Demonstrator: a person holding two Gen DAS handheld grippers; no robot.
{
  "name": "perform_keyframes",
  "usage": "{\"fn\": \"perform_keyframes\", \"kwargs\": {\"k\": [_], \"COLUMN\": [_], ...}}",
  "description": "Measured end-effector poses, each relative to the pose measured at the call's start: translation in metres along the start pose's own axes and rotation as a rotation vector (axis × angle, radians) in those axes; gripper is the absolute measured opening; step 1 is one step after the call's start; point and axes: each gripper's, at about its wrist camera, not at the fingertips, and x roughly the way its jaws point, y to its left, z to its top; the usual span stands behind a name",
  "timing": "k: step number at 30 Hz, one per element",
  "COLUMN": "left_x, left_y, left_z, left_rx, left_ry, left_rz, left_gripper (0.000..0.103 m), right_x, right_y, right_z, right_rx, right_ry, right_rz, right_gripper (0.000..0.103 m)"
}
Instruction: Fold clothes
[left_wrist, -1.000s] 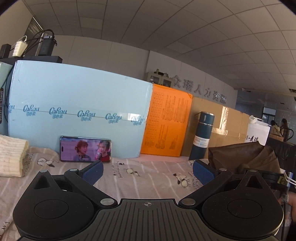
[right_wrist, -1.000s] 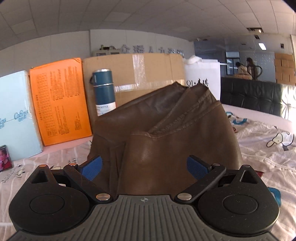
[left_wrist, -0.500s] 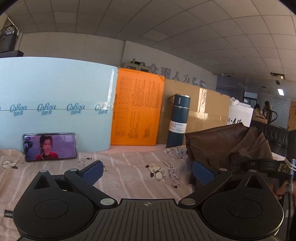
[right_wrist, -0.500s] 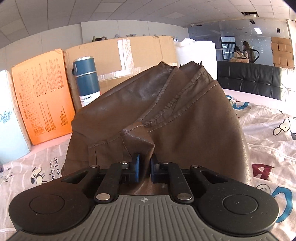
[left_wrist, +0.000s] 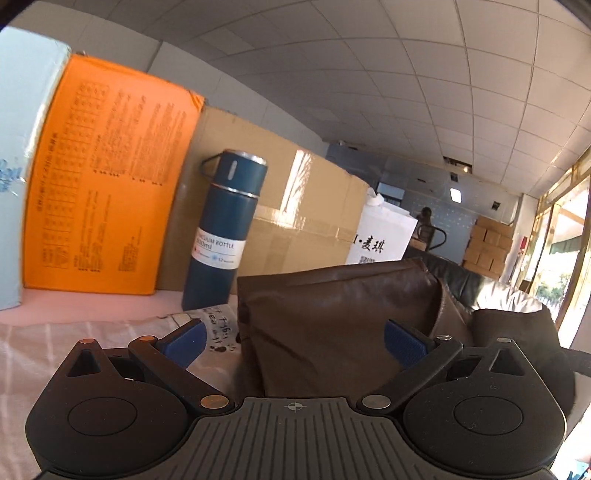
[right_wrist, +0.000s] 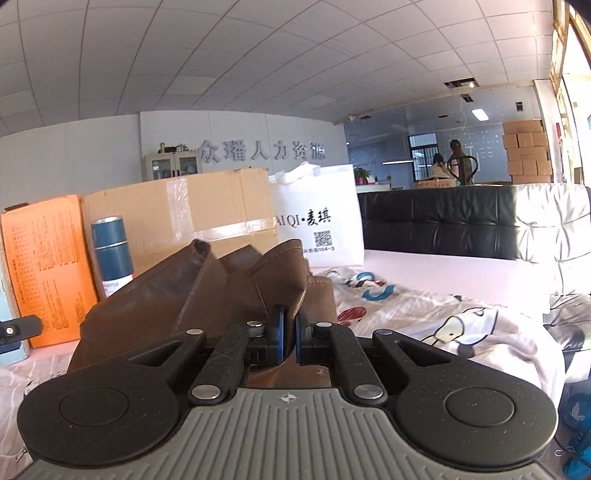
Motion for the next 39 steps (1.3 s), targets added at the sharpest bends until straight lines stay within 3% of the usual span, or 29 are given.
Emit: {"fn": "perform_keyframes", "kwargs": {"k": [3, 7, 10, 13, 14, 15, 17, 18, 22, 24, 26, 28, 32, 35, 37, 39], "left_x": [0.036, 0.066, 0.070, 0.074, 0.077, 0.079, 0.084, 0.086, 0.091, 0.091, 0.089, 0.087, 0.081, 0.076, 0.072, 0.067], "left_y": [0.007, 0.014, 0.020, 0.023, 0.022, 0.021, 0.018, 0.014, -0.005, -0.017, -0.032, -0.043, -0.050, -0.051, -0.052, -0.053], "left_z": [0.003, 0.009, 0.016, 0.024, 0.027, 0.029, 0.030, 0.029, 0.022, 0.018, 0.013, 0.009, 0.003, 0.001, -0.001, -0.003], "left_rx": [-0.038, -0.107, -0.185, -0.227, -0.233, -0.240, -0.246, -0.235, -0.136, -0.085, -0.008, 0.045, 0.049, 0.036, 0.037, 0.031], "left_ry": [0.058, 0.133, 0.104, 0.081, 0.076, 0.075, 0.081, 0.086, 0.092, 0.090, 0.088, 0.090, 0.099, 0.095, 0.090, 0.083], "left_rz": [-0.052, -0.193, -0.273, -0.327, -0.327, -0.326, -0.311, -0.290, -0.221, -0.193, -0.164, -0.144, -0.136, -0.126, -0.116, -0.111], "left_gripper": [0.103, 0.103, 0.103, 0.103, 0.103, 0.103, 0.102, 0.102, 0.068, 0.056, 0.024, 0.013, 0.010, 0.005, 0.001, 0.000], "right_x": [-0.002, 0.003, 0.010, 0.017, 0.017, 0.018, 0.021, 0.023, 0.033, 0.038, 0.043, 0.050, 0.065, 0.073, 0.080, 0.082], "right_y": [-0.017, -0.041, -0.058, -0.073, -0.077, -0.079, -0.077, -0.071, -0.041, -0.026, -0.012, 0.002, 0.030, 0.056, 0.060, 0.057], "right_z": [0.002, 0.002, 0.002, 0.001, 0.001, 0.002, 0.003, 0.003, 0.003, 0.003, 0.002, -0.001, -0.013, -0.028, -0.038, -0.044], "right_rx": [-0.002, 0.059, 0.112, 0.200, 0.237, 0.263, 0.300, 0.303, 0.284, 0.274, 0.265, 0.269, 0.187, 0.024, -0.017, -0.039], "right_ry": [-0.013, 0.014, 0.039, 0.060, 0.077, 0.092, 0.120, 0.129, 0.171, 0.192, 0.212, 0.252, 0.316, 0.351, 0.364, 0.356], "right_rz": [-0.021, -0.011, 0.033, 0.138, 0.177, 0.206, 0.268, 0.294, 0.325, 0.340, 0.355, 0.345, 0.331, 0.260, 0.205, 0.140], "right_gripper": [0.005, 0.005, 0.005, 0.011, 0.018, 0.037, 0.066, 0.067, 0.080, 0.083, 0.091, 0.091, 0.100, 0.100, 0.091, 0.048]}}
